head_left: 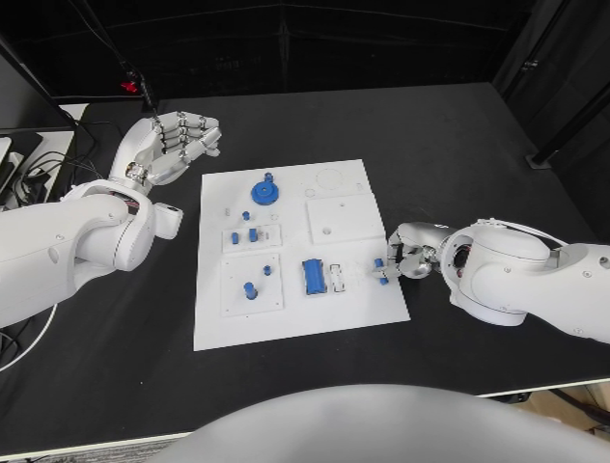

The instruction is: Assemble the parts on the task board

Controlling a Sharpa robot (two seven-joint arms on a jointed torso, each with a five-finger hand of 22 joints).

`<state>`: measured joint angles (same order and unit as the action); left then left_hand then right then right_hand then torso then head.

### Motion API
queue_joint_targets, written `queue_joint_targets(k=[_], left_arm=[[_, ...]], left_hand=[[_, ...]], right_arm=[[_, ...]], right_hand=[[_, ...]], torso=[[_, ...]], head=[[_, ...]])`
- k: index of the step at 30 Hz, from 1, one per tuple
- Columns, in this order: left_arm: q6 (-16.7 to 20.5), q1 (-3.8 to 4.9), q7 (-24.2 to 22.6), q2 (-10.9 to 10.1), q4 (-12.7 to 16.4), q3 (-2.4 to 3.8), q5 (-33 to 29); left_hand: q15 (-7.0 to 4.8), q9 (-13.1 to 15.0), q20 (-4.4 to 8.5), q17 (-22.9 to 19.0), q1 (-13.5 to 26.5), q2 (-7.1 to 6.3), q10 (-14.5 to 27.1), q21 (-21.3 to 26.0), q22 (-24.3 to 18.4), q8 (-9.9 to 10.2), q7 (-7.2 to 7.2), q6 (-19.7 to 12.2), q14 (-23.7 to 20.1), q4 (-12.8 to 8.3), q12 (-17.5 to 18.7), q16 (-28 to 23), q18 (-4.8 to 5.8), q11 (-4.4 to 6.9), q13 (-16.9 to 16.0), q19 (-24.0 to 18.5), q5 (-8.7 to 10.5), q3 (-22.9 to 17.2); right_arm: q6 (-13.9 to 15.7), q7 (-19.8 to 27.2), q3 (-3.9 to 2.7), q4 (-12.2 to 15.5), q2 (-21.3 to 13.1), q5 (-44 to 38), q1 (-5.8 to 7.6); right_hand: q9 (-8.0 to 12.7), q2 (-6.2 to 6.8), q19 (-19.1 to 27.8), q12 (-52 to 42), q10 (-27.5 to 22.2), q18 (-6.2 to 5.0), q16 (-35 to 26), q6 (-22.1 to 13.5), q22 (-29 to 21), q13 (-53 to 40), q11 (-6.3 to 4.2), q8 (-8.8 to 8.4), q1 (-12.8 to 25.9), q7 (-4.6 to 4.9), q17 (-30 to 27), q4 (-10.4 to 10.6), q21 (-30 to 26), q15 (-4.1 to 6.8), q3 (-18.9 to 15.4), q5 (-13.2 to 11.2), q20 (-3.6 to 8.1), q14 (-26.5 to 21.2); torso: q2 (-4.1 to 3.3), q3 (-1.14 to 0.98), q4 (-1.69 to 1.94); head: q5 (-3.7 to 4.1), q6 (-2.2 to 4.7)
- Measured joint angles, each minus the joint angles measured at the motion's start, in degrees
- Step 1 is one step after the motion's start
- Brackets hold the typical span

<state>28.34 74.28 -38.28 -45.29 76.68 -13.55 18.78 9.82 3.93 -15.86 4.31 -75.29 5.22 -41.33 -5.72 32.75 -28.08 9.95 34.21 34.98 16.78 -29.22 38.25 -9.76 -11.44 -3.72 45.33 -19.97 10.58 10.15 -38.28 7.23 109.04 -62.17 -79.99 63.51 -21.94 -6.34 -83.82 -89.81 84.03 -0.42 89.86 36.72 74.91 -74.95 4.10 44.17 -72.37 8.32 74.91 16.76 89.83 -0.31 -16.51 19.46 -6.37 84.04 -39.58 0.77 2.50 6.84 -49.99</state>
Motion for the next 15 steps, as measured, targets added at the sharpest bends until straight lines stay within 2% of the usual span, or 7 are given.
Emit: queue_joint_targets(k=[4,6,7,11,13,14,15], left_arm=[[0.0,0.0,0.0,-0.01,0.01,0.0,0.0],[0.0,0.0,0.0,-0.01,0.01,0.0,0.0],[0.0,0.0,0.0,-0.01,0.01,0.0,0.0],[-0.01,0.0,0.0,0.0,0.01,0.0,0.0],[-0.01,0.0,0.01,-0.01,0.01,0.0,0.0],[-0.01,0.0,0.01,-0.01,0.01,0.0,0.0],[-0.01,0.0,0.01,-0.01,0.01,0.0,0.0]], left_hand=[[0.0,0.0,0.0,0.0,0.0,0.0,0.0,0.0,0.0,0.0,0.0,0.0,0.0,0.0,0.0,0.0,0.0,0.0,0.0,0.0,0.0,0.0],[0.0,0.0,0.0,0.0,0.0,0.0,0.0,0.0,0.0,0.0,0.0,0.0,0.0,0.0,0.0,0.0,0.0,0.0,0.0,0.0,0.0,0.0],[0.0,0.0,0.0,0.0,0.0,0.0,0.0,0.0,0.0,0.0,0.0,0.0,0.0,0.0,0.0,0.0,0.0,0.0,0.0,0.0,0.0,0.0],[0.0,0.0,0.0,0.0,0.0,0.0,0.0,0.0,0.0,0.0,0.0,0.0,0.0,0.0,0.0,0.0,0.0,0.0,0.0,0.0,0.0,0.0],[0.0,0.0,0.0,0.0,0.0,0.0,0.0,0.0,0.0,0.0,0.0,0.0,0.0,0.0,0.0,0.0,0.0,0.0,0.0,0.0,0.0,0.0],[0.0,0.0,0.0,0.0,0.0,0.0,0.0,0.0,0.0,0.0,0.0,0.0,0.0,0.0,0.0,0.0,0.0,0.0,0.0,0.0,0.0,0.0],[0.0,0.0,0.0,0.0,0.0,0.0,0.0,0.0,0.0,0.0,0.0,0.0,0.0,0.0,0.0,0.0,0.0,0.0,0.0,0.0,0.0,0.0]], right_arm=[[-0.23,-0.24,-0.11,-0.4,0.59,-0.1,0.07],[-0.41,-0.4,-0.14,-0.62,0.89,-0.16,0.08],[-0.49,-0.46,-0.16,-0.68,1.0,-0.19,0.08],[-1.12,-0.65,-0.21,-1.07,1.47,-0.36,0.07],[-1.54,-0.68,-0.22,-1.2,1.69,-0.41,0.02],[-1.81,-0.69,-0.23,-1.25,1.8,-0.45,0.01],[-2.03,-0.7,-0.24,-1.28,1.86,-0.47,0.01]], right_hand=[[0.0,-0.2,0.0,0.0,0.0,0.0,0.0,0.17,0.0,0.0,0.0,-0.01,-0.18,0.01,0.0,0.0,0.0,0.0,0.0,0.0,0.0,0.0],[-2.15,-0.9,-0.16,0.0,0.0,0.0,0.0,0.07,0.0,0.0,0.0,-0.01,-0.27,0.12,0.0,-0.02,0.0,0.0,0.02,0.0,-0.15,0.0],[-2.55,-1.19,-0.2,0.0,0.0,0.0,0.0,0.07,0.0,-0.01,0.0,-0.02,-0.56,0.13,0.0,-0.2,0.0,0.0,0.2,0.0,-0.2,0.0],[-7.92,-1.91,-0.21,-0.05,0.0,0.0,0.0,-0.01,0.0,-0.06,0.0,-0.11,-1.33,0.21,0.0,-0.48,0.0,0.0,0.53,0.4,-0.21,0.0],[-11.69,-1.97,-0.21,-0.05,0.0,0.01,0.0,-0.03,0.0,-0.11,0.0,-0.12,-1.86,0.23,0.0,-0.39,0.0,0.0,0.75,0.4,-0.21,0.0],[-12.16,-1.81,-0.21,-0.05,0.0,0.0,0.0,-0.03,0.0,-0.13,0.0,-0.12,-2.26,0.23,0.0,-0.39,0.0,0.0,0.75,0.39,-0.21,0.0],[-13.68,-1.56,-0.21,-0.05,0.0,0.0,0.0,-0.03,0.0,-0.14,0.0,-0.13,-2.59,0.23,0.0,-0.56,0.0,0.0,0.92,0.39,-0.21,0.0]], torso=[[0.0,0.0,-0.01],[0.0,-0.01,-0.01],[0.0,0.0,-0.01],[0.0,-0.01,-0.02],[0.0,-0.01,-0.02],[0.0,-0.01,-0.02],[0.0,-0.02,-0.02]], head=[[0.0,0.0],[0.0,0.0],[0.0,0.0],[0.0,0.0],[0.0,0.0],[-0.01,0.0],[-0.01,0.0]])
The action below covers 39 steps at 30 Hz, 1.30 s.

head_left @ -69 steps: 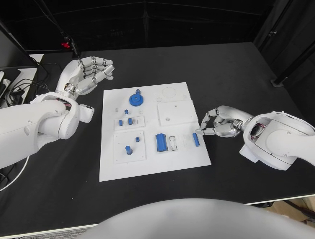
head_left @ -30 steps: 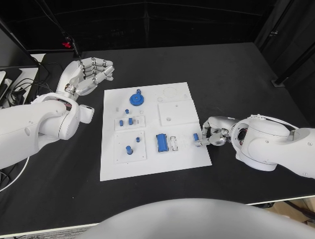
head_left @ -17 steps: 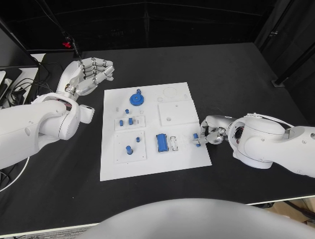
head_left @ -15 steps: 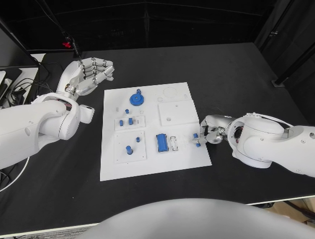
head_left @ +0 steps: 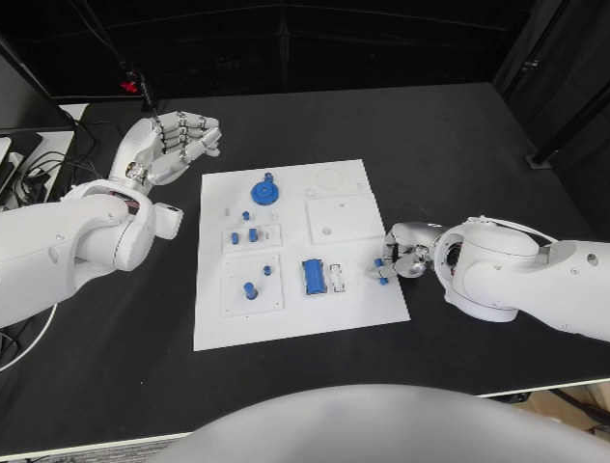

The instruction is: Assemble the parts on the task board

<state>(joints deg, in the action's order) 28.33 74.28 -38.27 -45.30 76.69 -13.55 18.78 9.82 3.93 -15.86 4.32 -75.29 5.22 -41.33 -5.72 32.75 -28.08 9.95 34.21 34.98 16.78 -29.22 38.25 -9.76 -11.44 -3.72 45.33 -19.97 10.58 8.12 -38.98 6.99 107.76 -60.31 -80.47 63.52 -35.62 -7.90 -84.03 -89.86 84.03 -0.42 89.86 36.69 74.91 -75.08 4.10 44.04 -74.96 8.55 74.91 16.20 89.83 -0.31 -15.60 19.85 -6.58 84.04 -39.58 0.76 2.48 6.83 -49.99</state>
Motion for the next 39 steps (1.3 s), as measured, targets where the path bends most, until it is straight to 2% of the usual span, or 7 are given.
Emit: queue_joint_targets(k=[5,15,21,33,36,38,39], left_arm=[[0.0,0.0,0.01,-0.03,0.01,0.0,0.0],[0.0,0.0,0.01,-0.06,0.02,0.0,0.0],[0.0,0.0,0.03,-0.08,0.03,0.0,0.0],[-0.01,0.0,0.04,-0.25,0.08,0.0,0.0],[-0.01,0.0,0.04,-0.28,0.08,0.0,0.0],[-0.01,0.0,0.04,-0.29,0.08,0.0,0.0],[-0.01,0.0,0.04,-0.29,0.08,0.0,0.0]], left_hand=[[0.0,0.0,0.0,0.0,0.0,0.0,0.0,0.0,0.0,0.0,0.0,0.0,0.0,0.0,0.0,0.0,0.0,0.0,0.0,0.0,0.0,0.0],[0.0,0.0,0.0,-0.02,0.0,0.0,0.0,-0.16,-0.01,-0.22,0.0,0.0,0.0,0.0,0.0,0.0,0.0,0.0,0.0,0.0,0.0,0.0],[0.0,0.0,0.0,-0.07,0.0,0.0,0.0,-0.23,-0.06,-0.22,0.0,0.0,0.0,0.0,0.0,0.0,0.0,0.0,0.0,0.0,0.0,0.0],[0.0,0.0,0.0,-0.06,0.0,0.0,0.0,-0.23,-0.06,-0.22,0.0,0.0,0.0,0.0,0.0,0.0,0.0,0.0,0.0,0.0,0.0,0.0],[0.0,0.0,0.0,-0.06,0.0,0.0,0.0,-0.23,-0.06,-0.22,0.0,0.0,0.0,0.0,0.0,0.0,0.0,0.0,0.0,0.0,0.0,0.0],[0.0,0.0,0.0,-0.06,0.0,0.0,0.0,-0.23,-0.06,-0.22,0.0,0.0,0.0,0.0,0.0,0.0,0.0,0.0,0.0,0.0,0.0,0.0],[0.0,0.0,0.0,-0.06,0.0,0.0,0.0,-0.23,-0.06,-0.22,0.0,0.0,0.0,0.0,0.0,0.0,0.0,0.0,0.0,0.0,0.0,0.0]], right_arm=[[-1.11,-0.04,0.0,-0.19,0.35,-0.11,-0.06],[-2.16,-0.12,-0.13,-0.27,0.61,-0.43,-0.01],[-1.61,0.0,-0.16,0.05,0.64,-0.32,0.0],[3.04,2.07,0.09,0.54,-0.36,2.23,-0.28],[4.81,3.02,0.13,1.08,-1.06,3.7,-0.32],[6.43,4.0,0.06,1.74,-1.68,4.96,-0.31],[7.13,4.46,0.07,2.06,-1.94,5.6,-0.31]], right_hand=[[-8.48,0.33,0.0,-0.04,0.0,0.01,0.0,0.0,0.0,-0.02,0.0,-1.06,-2.91,0.0,0.0,-0.97,0.0,-0.01,0.97,-0.05,0.0,0.0],[-8.81,0.37,0.0,-0.5,-0.11,0.0,0.0,0.96,0.0,-0.08,0.11,-1.5,-7.31,-0.41,0.0,-2.24,0.0,-0.03,4.48,-5.93,0.0,-0.01],[-9.96,2.07,0.0,0.11,-0.11,0.0,0.0,4.62,0.0,-0.01,0.11,-6.93,-9.32,-0.57,0.0,-3.35,0.0,-0.12,12.07,-11.2,0.0,-0.09],[-11.68,3.88,0.0,0.01,-0.1,0.01,0.0,9.69,0.0,0.08,0.11,-14.84,-11.06,0.81,0.0,-0.56,0.0,-0.12,21.3,-10.7,0.0,-0.08],[-1.2,4.98,0.0,0.01,-0.1,0.0,0.0,10.25,0.0,0.11,0.1,-15.68,-10.08,1.35,0.0,-1.96,0.0,-0.12,24.41,-10.22,0.0,-0.08],[21.48,6.1,0.0,0.01,-0.08,0.01,0.0,11.89,0.0,0.13,0.11,-16.39,-9.46,0.41,0.0,-4.28,0.0,-0.11,27.23,-9.19,0.0,-0.09],[25.95,6.34,0.0,0.01,-0.08,0.01,0.0,12.69,0.0,0.13,0.1,-16.95,-9.22,-0.01,0.0,-4.67,0.0,-0.1,27.77,-8.35,0.0,-0.09]], torso=[[0.0,0.0,-0.01],[-0.01,0.0,-0.02],[-0.01,0.01,-0.02],[-0.02,0.01,-0.02],[-0.02,0.01,-0.03],[-0.01,0.01,-0.03],[-0.01,0.01,-0.03]], head=[[-0.04,0.0],[0.03,0.0],[0.02,0.0],[-0.29,0.0],[-0.4,0.0],[-0.41,0.0],[-0.41,0.0]])
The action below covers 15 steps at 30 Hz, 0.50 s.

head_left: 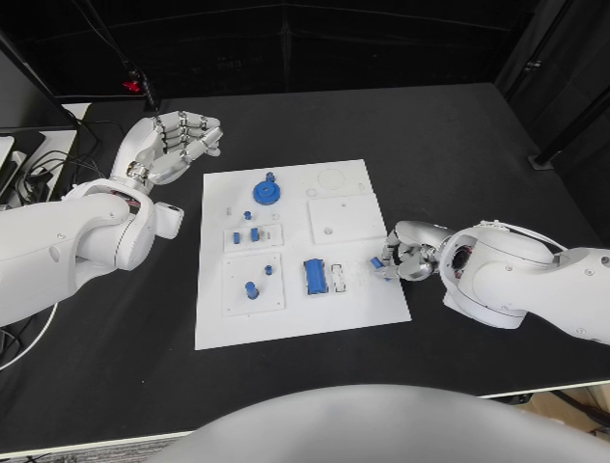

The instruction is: Assemble the parts on the task board

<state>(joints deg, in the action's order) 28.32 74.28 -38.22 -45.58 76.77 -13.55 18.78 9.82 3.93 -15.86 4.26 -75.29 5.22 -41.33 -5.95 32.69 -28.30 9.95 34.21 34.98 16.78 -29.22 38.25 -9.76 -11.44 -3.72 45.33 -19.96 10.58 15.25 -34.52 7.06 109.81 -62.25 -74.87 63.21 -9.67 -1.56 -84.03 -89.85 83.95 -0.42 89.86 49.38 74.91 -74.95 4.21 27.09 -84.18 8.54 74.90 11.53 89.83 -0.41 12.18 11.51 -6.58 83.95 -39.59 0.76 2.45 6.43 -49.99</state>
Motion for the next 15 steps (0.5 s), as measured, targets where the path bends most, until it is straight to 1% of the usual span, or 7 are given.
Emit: queue_joint_targets(k=[1,2,4,7,10,13,15], left_arm=[[0.0,0.0,0.0,0.0,-0.01,0.0,0.0],[0.0,0.0,0.0,0.01,-0.04,0.0,0.0],[0.0,0.0,0.0,0.03,-0.07,0.0,0.0],[-0.01,0.0,0.01,0.09,-0.08,0.0,0.0],[-0.01,0.0,0.01,0.12,-0.13,0.0,0.0],[-0.01,0.0,0.02,0.18,-0.13,0.0,0.0],[-0.02,0.0,0.02,0.19,-0.14,0.0,0.0]], left_hand=[[0.0,0.0,0.0,0.0,0.0,0.0,0.0,0.0,0.0,0.0,0.0,0.0,0.0,0.0,0.0,0.0,0.0,0.0,0.0,0.0,0.0,0.0],[0.0,0.0,0.0,0.0,0.0,0.0,0.0,0.0,0.0,0.0,0.0,0.0,0.0,0.0,0.0,0.0,0.0,0.0,0.0,0.0,0.0,0.0],[0.0,0.0,0.0,0.0,0.0,0.0,0.0,0.0,0.0,0.0,0.0,0.0,0.0,0.0,0.0,0.0,0.0,0.0,0.0,0.0,0.0,0.0],[0.0,0.0,0.0,0.0,0.0,0.0,0.0,0.0,0.0,0.0,0.0,0.0,0.0,0.0,0.0,0.0,0.0,0.0,0.0,0.0,0.0,0.0],[0.0,0.0,0.0,0.0,0.0,0.0,0.0,0.0,0.0,0.0,0.0,0.0,0.0,0.0,0.0,0.0,0.0,0.0,0.0,0.0,0.0,0.0],[0.0,0.0,0.0,0.0,0.0,0.0,0.0,0.0,0.0,0.0,0.0,0.0,0.0,0.0,0.0,0.0,0.0,0.0,0.0,0.0,0.0,0.0],[0.0,0.0,0.0,0.0,0.0,0.0,0.0,0.0,0.0,0.0,0.0,0.0,0.0,0.0,0.0,0.0,0.0,0.0,0.0,0.0,0.0,0.0]], right_arm=[[0.61,0.42,0.11,0.25,-0.26,0.73,-0.02],[1.34,0.97,0.23,0.52,-0.6,1.76,-0.14],[2.45,1.85,0.38,1.15,-1.2,3.59,-0.31],[4.22,3.47,0.39,2.17,-1.92,6.92,-0.36],[5.73,5.2,0.32,2.86,-2.23,10.18,-0.23],[6.96,6.81,0.3,3.24,-2.39,13.31,-0.16],[7.49,7.73,0.3,3.33,-2.42,15.11,-0.15]], right_hand=[[1.39,0.18,0.0,0.0,-0.01,0.0,0.0,0.03,0.0,0.0,-0.01,-0.35,0.16,-0.03,0.0,-0.09,0.0,0.0,0.23,0.61,0.0,0.0],[1.78,0.46,0.0,0.0,-0.01,0.0,0.0,0.22,0.0,0.0,-0.01,-0.4,0.38,0.13,0.0,-0.21,0.0,0.0,0.37,1.14,0.0,0.0],[2.1,1.13,0.0,0.0,-0.01,0.0,0.0,1.05,0.0,0.0,-0.01,-0.71,0.5,-0.47,0.0,-0.47,0.0,0.0,0.63,1.98,0.0,0.0],[2.12,1.72,0.0,0.0,0.0,0.0,0.0,1.66,0.0,0.0,-0.02,-0.84,1.08,-0.42,0.0,-0.7,0.0,0.0,0.86,4.01,0.0,0.0],[2.18,1.96,0.0,0.0,0.2,0.0,0.0,1.67,0.0,0.0,-0.22,-1.03,1.33,-0.42,0.0,-0.84,0.0,0.0,1.0,5.33,0.0,0.0],[2.18,1.97,0.0,0.0,0.2,0.0,0.0,1.86,0.0,0.0,-0.22,-1.38,1.33,-0.24,0.0,-0.87,0.0,0.0,1.02,5.87,0.0,0.0],[2.18,2.32,0.0,0.0,0.2,0.0,0.0,2.08,0.0,0.0,-0.22,-1.57,1.69,-0.41,0.0,-0.9,0.0,0.0,0.99,6.57,0.0,0.0]], torso=[[0.0,0.0,-0.01],[0.0,0.0,-0.01],[0.0,0.01,-0.01],[0.01,0.03,-0.01],[0.01,0.03,-0.01],[0.01,0.03,0.01],[0.01,0.03,0.04]], head=[[-0.01,0.0],[-0.02,0.0],[-0.02,0.0],[0.0,0.0],[0.04,0.0],[0.01,0.0],[-0.1,0.0]])
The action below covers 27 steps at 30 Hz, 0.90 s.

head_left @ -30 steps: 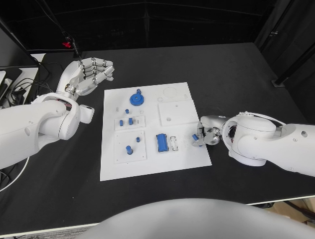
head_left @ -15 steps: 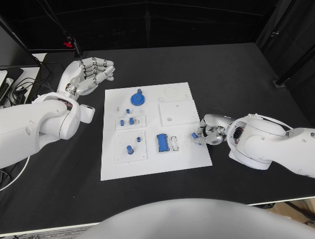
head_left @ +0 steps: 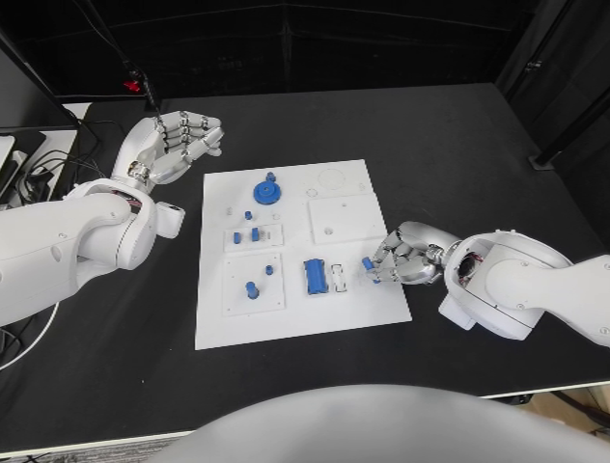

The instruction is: Assemble the parts on the task board

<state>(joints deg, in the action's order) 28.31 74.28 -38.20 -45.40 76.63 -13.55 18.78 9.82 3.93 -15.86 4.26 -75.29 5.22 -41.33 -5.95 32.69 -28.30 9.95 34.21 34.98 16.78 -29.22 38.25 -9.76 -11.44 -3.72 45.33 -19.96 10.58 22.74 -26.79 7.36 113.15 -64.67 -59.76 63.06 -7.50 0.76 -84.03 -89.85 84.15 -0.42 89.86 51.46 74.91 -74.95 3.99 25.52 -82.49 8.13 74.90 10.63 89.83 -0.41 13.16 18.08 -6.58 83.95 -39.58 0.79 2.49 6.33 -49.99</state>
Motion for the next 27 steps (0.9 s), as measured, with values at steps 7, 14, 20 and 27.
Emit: queue_joint_targets(k=[7,14,20,27], left_arm=[[-0.03,0.0,0.03,0.07,-0.07,0.0,0.0],[-0.07,0.0,0.06,0.21,-0.16,0.0,0.0],[-0.13,0.0,0.1,0.29,-0.24,0.0,0.0],[-0.2,0.0,0.14,0.33,-0.26,0.0,0.0]], left_hand=[[0.0,0.0,0.0,0.0,0.0,0.0,0.0,0.0,0.0,0.0,0.0,0.0,0.0,0.0,0.0,0.02,0.0,0.0,0.0,0.0,0.0,0.0],[0.0,0.0,0.0,0.0,0.0,0.0,0.0,0.0,0.0,0.0,0.0,0.0,0.0,0.0,0.0,0.23,0.0,0.0,0.0,0.0,0.0,0.0],[0.0,0.0,0.0,-0.04,0.0,0.0,0.0,0.0,0.0,0.0,0.0,0.0,0.0,0.0,0.0,0.23,0.0,0.0,0.0,0.0,0.0,0.0],[0.0,0.0,0.0,-0.04,0.0,0.0,0.0,0.0,0.01,0.0,0.0,0.0,0.0,0.0,0.0,0.23,0.0,0.0,0.0,0.0,0.0,0.0]], right_arm=[[1.1,3.22,0.01,-0.2,0.25,7.27,0.05],[1.04,6.58,0.0,-0.85,1.05,14.83,0.08],[-0.16,7.56,-0.01,-2.5,2.69,19.23,0.12],[-2.25,6.32,-0.01,-4.97,5.25,20.68,0.12]], right_hand=[[0.17,0.2,0.0,0.0,0.0,0.0,0.0,0.77,0.0,0.0,0.0,-0.78,0.58,-0.24,0.0,-0.6,0.0,0.0,-0.67,3.06,0.0,0.0],[0.08,-0.01,0.0,0.0,0.0,0.0,0.0,1.3,0.0,0.0,0.0,-1.3,2.62,-0.76,0.04,0.55,0.0,0.0,-2.14,3.41,0.0,0.0],[0.1,-0.26,0.0,0.0,-0.01,0.0,0.0,1.27,0.0,0.0,0.0,-2.11,4.49,-0.73,0.04,2.1,0.0,0.0,-4.0,3.88,0.0,0.0],[0.23,-0.39,0.0,0.0,-0.01,0.0,0.0,1.18,0.0,0.0,0.01,-2.15,5.08,-0.65,0.04,2.64,0.0,0.0,-4.56,3.89,0.0,0.0]], torso=[[-0.03,-0.02,0.01],[-0.04,-0.01,0.01],[-0.01,0.0,0.01],[0.01,-0.03,0.01]], head=[[-0.16,0.0],[-0.23,0.0],[-0.41,0.0],[-0.69,0.0]])
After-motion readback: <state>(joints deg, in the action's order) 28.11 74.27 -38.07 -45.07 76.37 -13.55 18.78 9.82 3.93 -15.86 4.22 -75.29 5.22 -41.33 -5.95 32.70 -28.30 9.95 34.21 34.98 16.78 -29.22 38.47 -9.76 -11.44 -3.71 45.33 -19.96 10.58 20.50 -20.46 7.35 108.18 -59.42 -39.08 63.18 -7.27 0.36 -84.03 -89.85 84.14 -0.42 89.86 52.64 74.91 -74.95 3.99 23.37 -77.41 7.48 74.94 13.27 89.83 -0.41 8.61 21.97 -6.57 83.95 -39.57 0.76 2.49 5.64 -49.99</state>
